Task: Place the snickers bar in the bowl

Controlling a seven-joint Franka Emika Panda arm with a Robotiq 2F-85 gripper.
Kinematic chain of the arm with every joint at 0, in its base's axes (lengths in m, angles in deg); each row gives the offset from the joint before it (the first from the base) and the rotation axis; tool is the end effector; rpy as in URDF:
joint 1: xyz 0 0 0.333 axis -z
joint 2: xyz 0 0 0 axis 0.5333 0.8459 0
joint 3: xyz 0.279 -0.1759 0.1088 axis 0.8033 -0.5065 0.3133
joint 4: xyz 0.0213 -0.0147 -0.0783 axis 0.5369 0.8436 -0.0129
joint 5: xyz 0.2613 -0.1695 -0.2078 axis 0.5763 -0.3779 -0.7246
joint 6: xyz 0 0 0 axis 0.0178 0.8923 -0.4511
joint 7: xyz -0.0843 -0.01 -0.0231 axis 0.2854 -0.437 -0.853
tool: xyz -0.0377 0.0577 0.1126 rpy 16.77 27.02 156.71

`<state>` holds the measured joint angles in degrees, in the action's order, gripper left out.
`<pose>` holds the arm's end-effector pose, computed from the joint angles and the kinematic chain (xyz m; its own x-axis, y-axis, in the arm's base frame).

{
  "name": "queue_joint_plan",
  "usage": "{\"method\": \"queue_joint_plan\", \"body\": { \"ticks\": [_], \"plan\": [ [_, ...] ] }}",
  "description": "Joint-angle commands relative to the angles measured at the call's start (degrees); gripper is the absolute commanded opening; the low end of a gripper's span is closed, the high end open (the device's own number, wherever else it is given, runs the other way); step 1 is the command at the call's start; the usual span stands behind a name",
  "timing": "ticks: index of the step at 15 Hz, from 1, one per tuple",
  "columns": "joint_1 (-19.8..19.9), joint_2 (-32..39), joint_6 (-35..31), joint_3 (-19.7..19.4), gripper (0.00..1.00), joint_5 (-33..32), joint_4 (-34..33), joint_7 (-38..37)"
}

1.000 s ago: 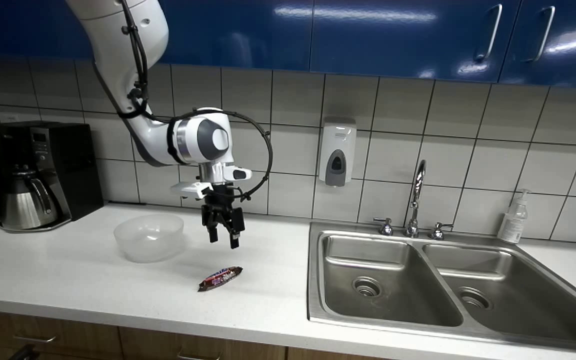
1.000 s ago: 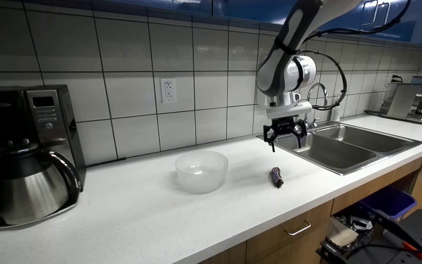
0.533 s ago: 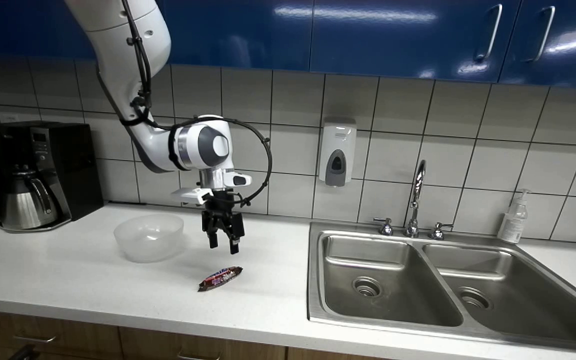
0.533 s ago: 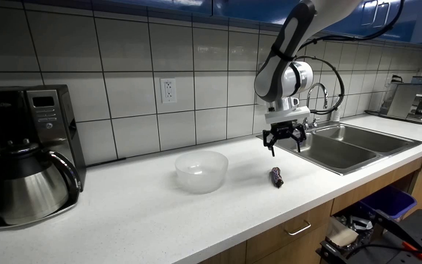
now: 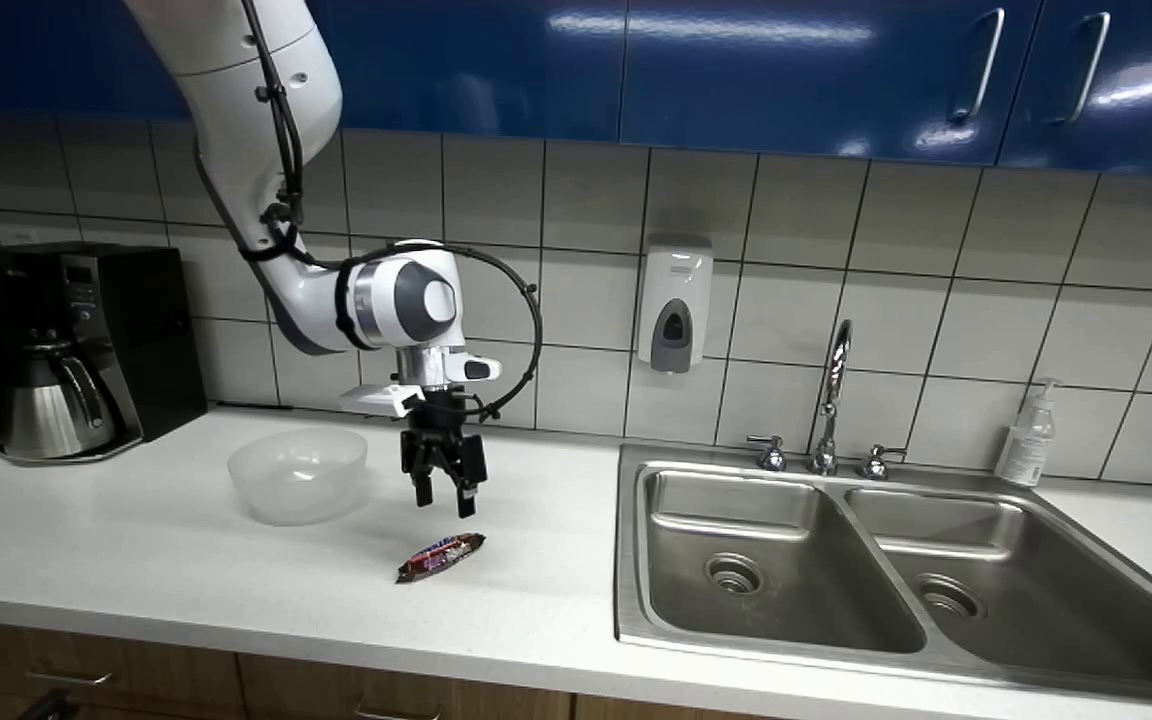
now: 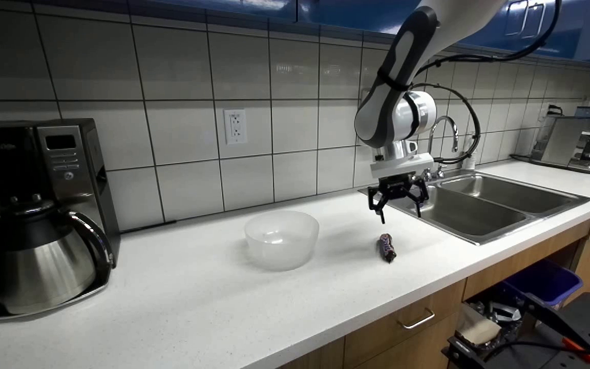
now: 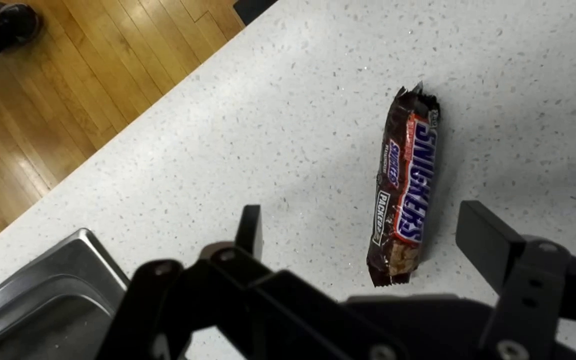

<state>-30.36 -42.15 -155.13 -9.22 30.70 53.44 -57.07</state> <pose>0.5571 -0.1212 0.1877 0.8496 -0.5170 -0.1041 -0.4824 -0.8417 0.2426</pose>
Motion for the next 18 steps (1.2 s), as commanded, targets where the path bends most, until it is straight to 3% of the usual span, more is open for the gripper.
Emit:
{"method": "queue_joint_plan", "body": {
  "ticks": [1, 8, 18],
  "plan": [
    [-0.73, -0.31, 1.49, -0.27, 1.00, 1.06, -0.05, 1.96],
    [-1.27, 0.44, 0.08, -0.81, 1.00, 0.67, -0.07, 0.84],
    [-2.37, 7.12, -2.38, -0.86, 1.00, 1.09, -5.19, -0.16]
  ]
}}
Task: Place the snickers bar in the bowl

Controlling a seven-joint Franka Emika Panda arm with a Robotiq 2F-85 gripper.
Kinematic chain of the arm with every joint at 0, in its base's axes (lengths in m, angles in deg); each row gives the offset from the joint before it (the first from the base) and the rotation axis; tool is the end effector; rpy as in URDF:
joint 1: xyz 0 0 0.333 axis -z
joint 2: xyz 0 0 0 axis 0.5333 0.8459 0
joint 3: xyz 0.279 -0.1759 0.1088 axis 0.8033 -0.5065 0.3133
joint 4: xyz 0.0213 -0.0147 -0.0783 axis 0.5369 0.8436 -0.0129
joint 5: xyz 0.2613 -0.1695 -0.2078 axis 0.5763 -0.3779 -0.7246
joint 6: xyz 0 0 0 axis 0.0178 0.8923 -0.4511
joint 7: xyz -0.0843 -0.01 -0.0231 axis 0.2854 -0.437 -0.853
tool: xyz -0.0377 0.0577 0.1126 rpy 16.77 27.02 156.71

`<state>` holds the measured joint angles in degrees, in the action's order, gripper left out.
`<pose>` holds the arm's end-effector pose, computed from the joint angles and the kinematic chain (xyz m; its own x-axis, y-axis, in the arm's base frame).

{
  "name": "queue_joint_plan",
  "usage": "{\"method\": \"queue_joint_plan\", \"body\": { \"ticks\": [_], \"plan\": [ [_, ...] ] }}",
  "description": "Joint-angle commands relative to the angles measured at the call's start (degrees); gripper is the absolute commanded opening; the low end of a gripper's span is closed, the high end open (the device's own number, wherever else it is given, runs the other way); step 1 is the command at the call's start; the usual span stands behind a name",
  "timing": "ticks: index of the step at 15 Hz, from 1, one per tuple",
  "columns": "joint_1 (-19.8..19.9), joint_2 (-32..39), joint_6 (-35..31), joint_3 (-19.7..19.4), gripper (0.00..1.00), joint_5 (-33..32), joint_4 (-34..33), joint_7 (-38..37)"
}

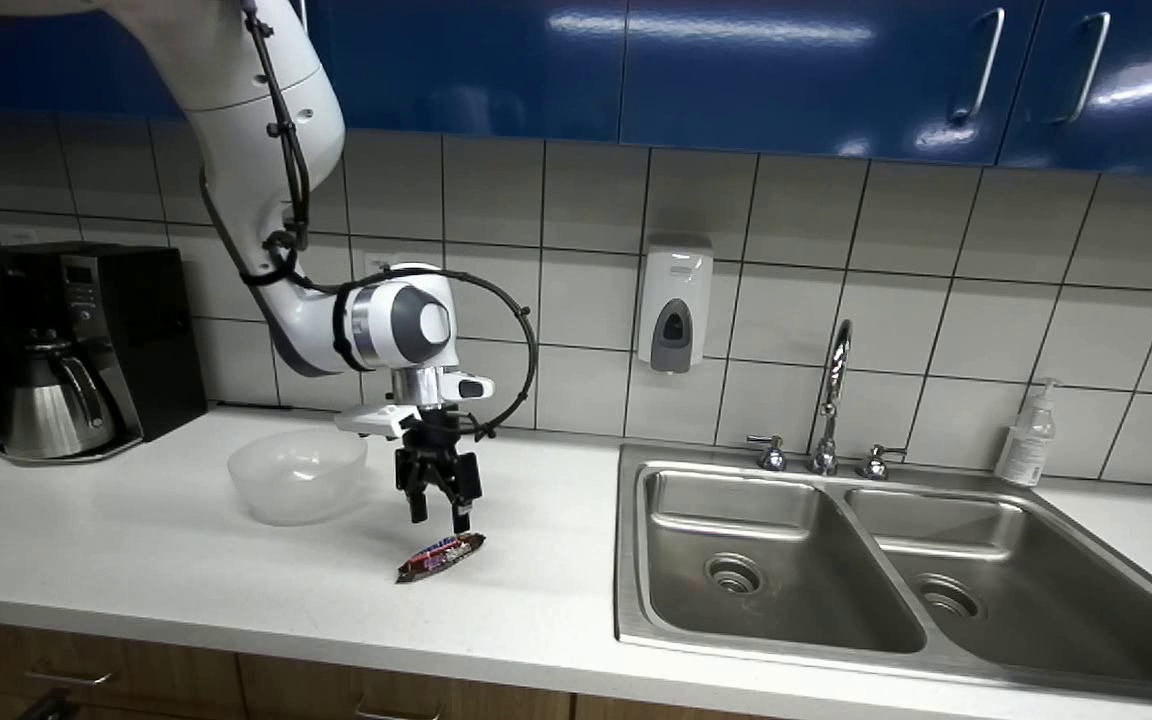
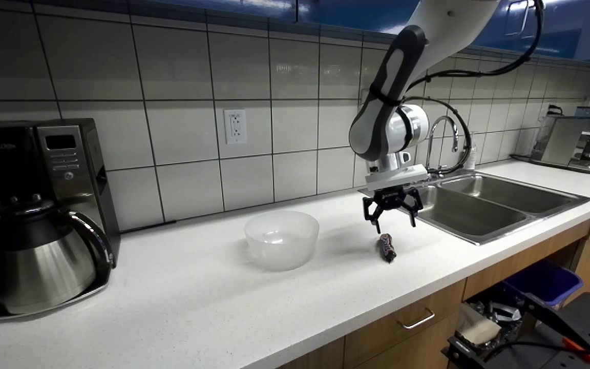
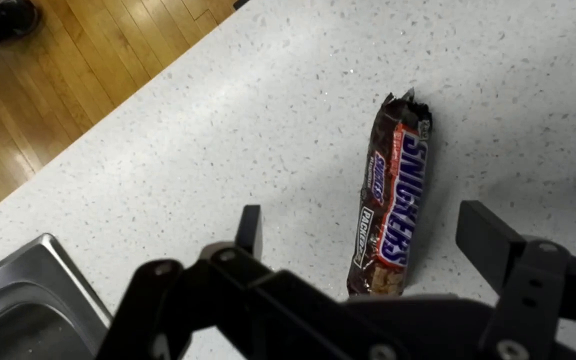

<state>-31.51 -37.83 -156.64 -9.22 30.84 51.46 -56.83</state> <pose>0.5655 -0.1109 0.1578 0.8629 -0.4919 -0.1161 -0.4533 -0.8549 0.2525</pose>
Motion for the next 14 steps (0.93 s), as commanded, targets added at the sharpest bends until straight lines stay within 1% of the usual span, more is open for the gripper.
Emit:
{"method": "queue_joint_plan", "body": {
  "ticks": [1, 6, 12, 13, 14],
  "plan": [
    [-1.38, 3.46, -1.18, -0.91, 1.00, 1.03, -3.91, -0.38],
    [-1.10, 6.73, -1.37, -0.72, 1.00, 2.95, -7.04, 0.46],
    [-1.04, 9.06, -1.10, -0.90, 1.00, 4.62, -9.24, 0.78],
    [-1.02, 9.28, -1.08, -0.89, 0.75, 4.77, -9.49, 0.85],
    [-1.04, 9.44, -1.17, -0.89, 0.74, 4.77, -9.59, 0.99]
  ]
}}
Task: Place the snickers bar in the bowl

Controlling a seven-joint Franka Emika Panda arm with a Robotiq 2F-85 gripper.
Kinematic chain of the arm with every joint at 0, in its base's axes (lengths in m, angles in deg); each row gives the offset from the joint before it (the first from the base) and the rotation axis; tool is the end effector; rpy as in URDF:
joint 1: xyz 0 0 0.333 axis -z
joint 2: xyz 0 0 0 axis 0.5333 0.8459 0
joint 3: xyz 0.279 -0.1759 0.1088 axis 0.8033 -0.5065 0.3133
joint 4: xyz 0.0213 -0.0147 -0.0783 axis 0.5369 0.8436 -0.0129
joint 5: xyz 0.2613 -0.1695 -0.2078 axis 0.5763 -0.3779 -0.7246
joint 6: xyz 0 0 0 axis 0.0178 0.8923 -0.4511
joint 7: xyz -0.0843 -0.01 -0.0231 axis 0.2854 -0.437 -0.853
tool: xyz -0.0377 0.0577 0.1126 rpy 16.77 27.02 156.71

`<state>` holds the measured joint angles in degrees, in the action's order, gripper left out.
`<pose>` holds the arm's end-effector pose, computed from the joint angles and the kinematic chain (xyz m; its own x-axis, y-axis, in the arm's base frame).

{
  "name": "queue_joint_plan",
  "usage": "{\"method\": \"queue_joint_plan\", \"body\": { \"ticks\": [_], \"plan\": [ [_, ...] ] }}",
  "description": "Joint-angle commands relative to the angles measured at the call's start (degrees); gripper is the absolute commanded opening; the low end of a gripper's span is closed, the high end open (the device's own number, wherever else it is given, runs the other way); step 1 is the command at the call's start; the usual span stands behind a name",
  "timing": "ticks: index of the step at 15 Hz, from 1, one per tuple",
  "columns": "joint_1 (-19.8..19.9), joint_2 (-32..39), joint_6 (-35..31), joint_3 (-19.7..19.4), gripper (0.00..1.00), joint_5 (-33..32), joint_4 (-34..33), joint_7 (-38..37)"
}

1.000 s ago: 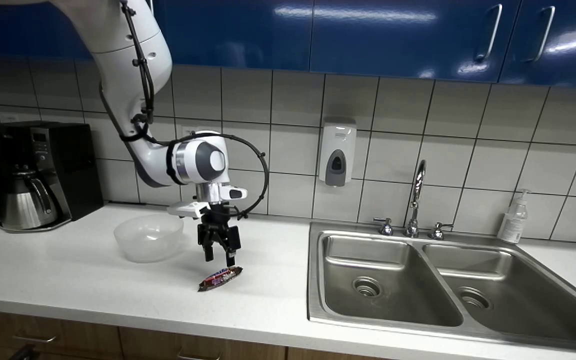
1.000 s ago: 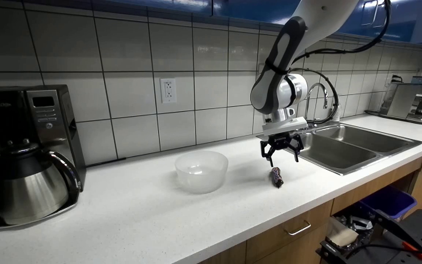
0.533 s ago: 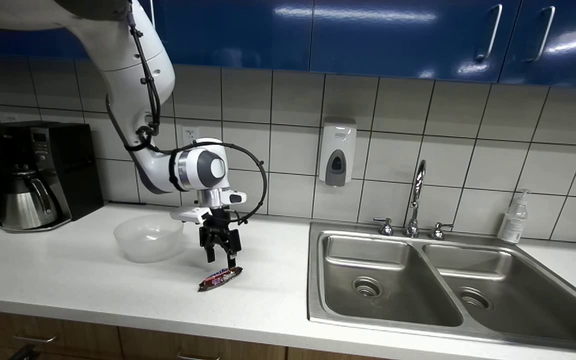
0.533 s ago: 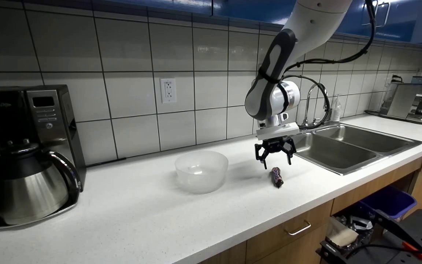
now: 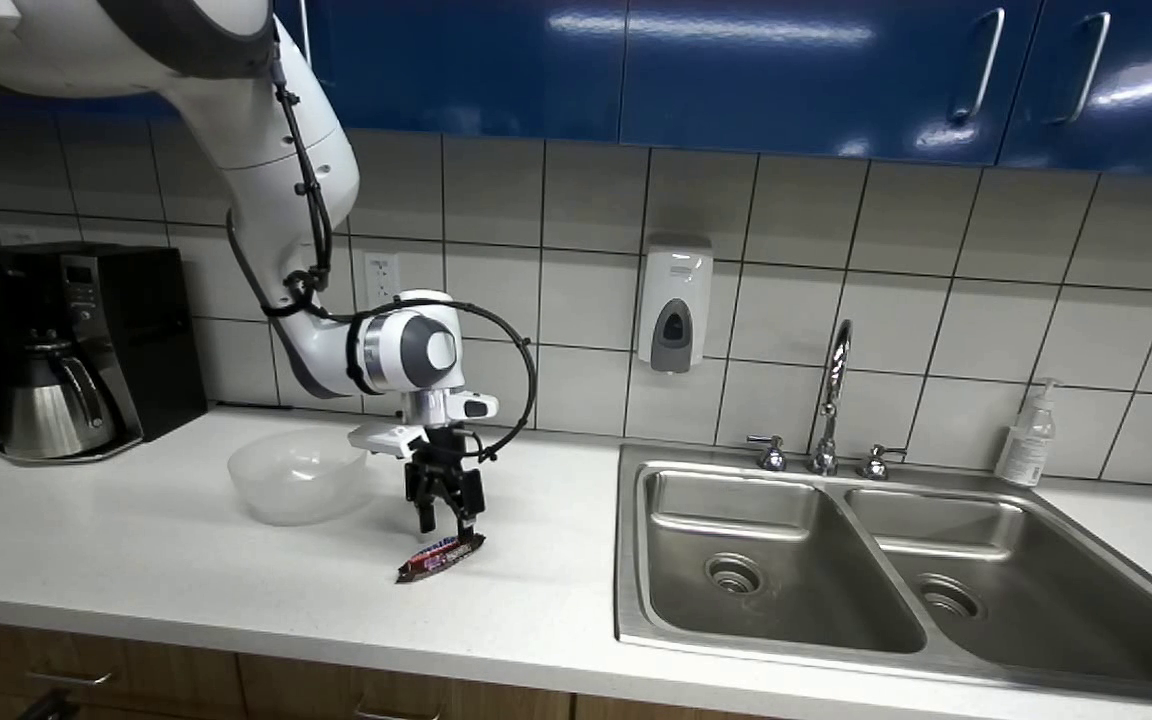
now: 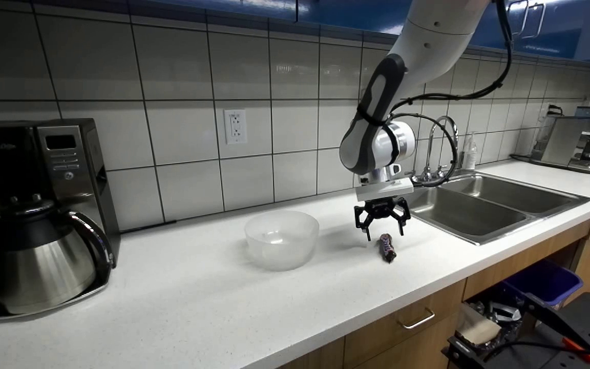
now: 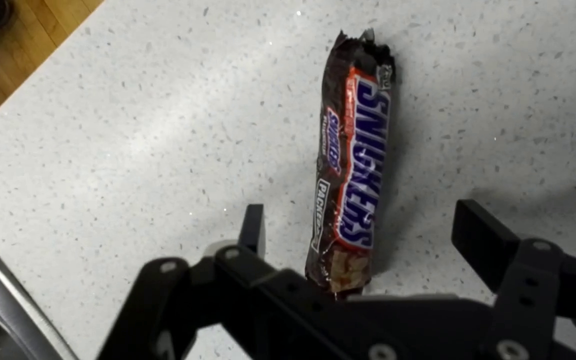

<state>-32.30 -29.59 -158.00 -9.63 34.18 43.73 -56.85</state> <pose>0.5988 -0.1092 0.1178 0.8535 -0.5116 -0.0993 -0.4787 -0.8449 0.2387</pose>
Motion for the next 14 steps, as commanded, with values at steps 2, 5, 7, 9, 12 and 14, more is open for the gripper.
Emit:
{"method": "queue_joint_plan", "body": {
  "ticks": [2, 5, 7, 9, 12, 14],
  "plan": [
    [-0.12, 1.47, -0.05, -0.38, 0.58, 1.50, -2.00, 1.34],
    [0.25, 1.10, -1.42, -0.12, 0.35, 1.78, -1.02, 1.91],
    [0.52, 0.75, -2.72, 0.00, 0.20, 2.09, -0.24, 2.28],
    [0.85, 0.22, -4.28, 0.01, 0.05, 2.63, 0.64, 2.47],
    [1.17, -0.32, -5.94, -0.05, 0.05, 3.62, 1.44, 2.83],
    [1.34, -0.28, -6.70, -0.05, 0.05, 4.22, 1.48, 3.10]
  ]
}}
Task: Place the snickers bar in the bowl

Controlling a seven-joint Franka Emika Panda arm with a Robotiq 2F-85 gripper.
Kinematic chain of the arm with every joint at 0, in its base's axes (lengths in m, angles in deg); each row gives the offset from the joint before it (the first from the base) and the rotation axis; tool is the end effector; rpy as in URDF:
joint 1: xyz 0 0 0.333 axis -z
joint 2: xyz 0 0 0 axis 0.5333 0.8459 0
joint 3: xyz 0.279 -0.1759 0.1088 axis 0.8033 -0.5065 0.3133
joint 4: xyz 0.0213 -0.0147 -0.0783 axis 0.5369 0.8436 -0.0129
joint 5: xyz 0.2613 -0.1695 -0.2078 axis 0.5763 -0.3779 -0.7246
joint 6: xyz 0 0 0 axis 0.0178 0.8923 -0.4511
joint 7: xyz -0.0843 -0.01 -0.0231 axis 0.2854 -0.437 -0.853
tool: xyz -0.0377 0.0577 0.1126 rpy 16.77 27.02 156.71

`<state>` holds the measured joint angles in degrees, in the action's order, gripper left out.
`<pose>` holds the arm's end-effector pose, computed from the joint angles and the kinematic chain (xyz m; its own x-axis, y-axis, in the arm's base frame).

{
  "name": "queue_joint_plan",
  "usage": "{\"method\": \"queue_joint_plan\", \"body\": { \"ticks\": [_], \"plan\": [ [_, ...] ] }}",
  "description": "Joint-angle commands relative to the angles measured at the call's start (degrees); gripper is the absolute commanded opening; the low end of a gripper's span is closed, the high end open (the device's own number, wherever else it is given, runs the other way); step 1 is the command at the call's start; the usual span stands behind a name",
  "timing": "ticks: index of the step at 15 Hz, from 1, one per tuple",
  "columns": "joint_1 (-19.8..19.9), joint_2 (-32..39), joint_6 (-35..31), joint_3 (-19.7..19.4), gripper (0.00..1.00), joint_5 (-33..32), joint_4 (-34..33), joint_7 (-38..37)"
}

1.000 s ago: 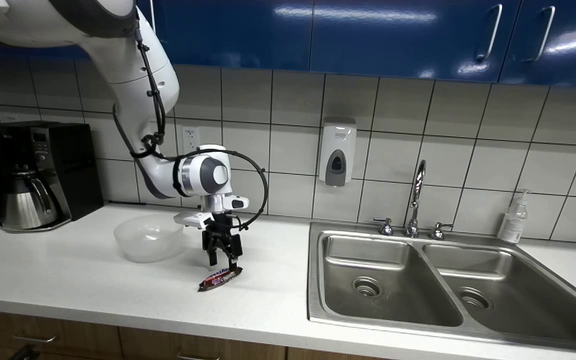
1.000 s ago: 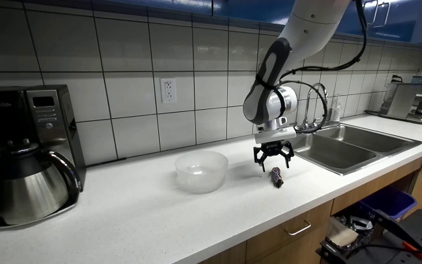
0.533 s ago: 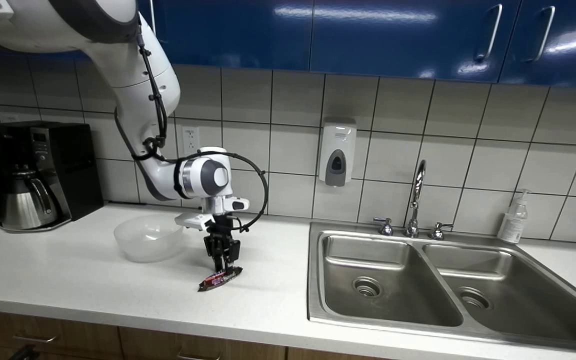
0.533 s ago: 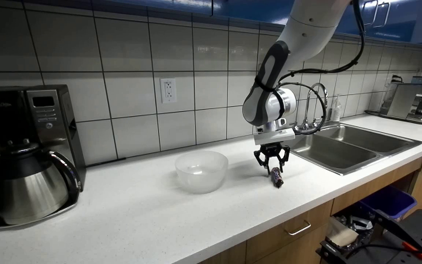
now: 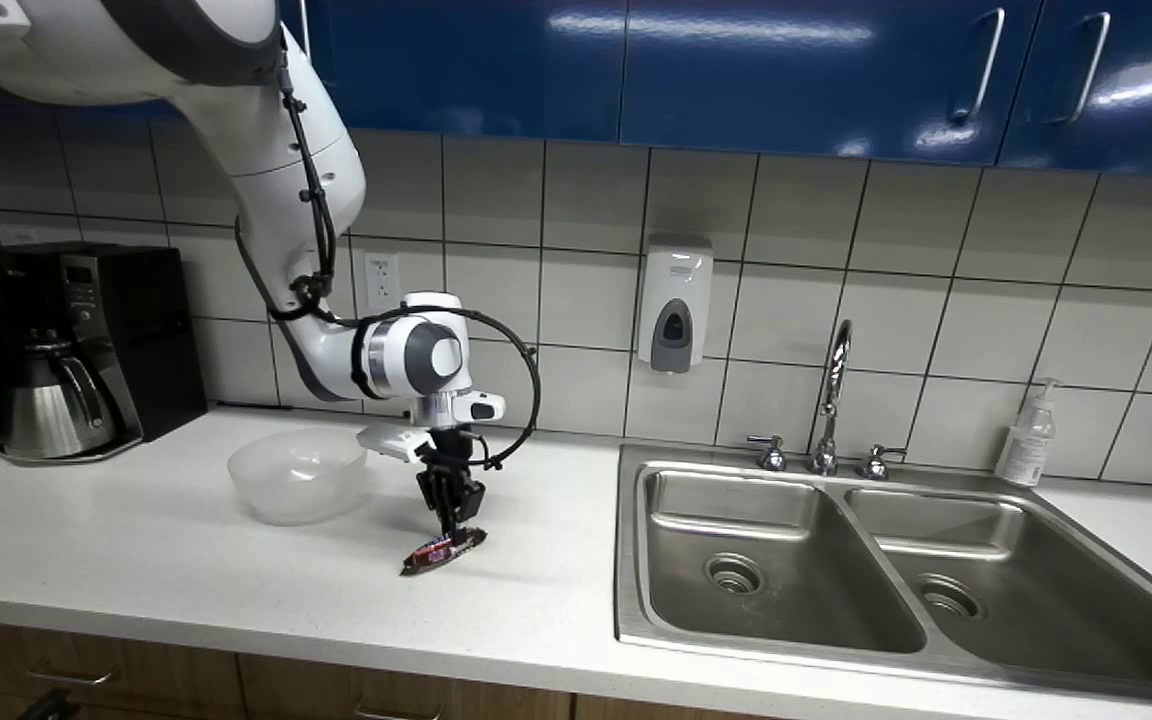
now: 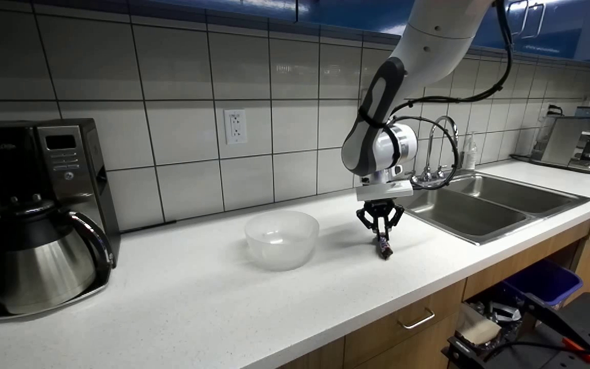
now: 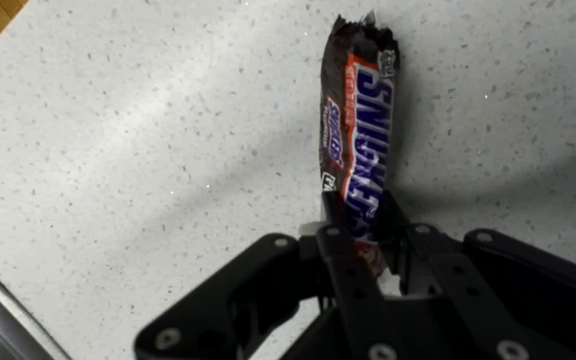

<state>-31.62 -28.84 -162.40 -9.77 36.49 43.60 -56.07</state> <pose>0.6066 -0.1173 0.1157 0.8468 -0.5297 -0.0473 -0.5127 -0.8368 0.1922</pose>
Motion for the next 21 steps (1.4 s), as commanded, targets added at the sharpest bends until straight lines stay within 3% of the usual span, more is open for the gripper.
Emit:
{"method": "queue_joint_plan", "body": {
  "ticks": [1, 21],
  "plan": [
    [0.63, -0.96, -2.13, 0.06, 0.05, 2.02, 1.44, 2.43],
    [-7.73, -8.88, -1.83, -5.45, 0.05, -4.20, 6.21, -0.98]
  ]
}}
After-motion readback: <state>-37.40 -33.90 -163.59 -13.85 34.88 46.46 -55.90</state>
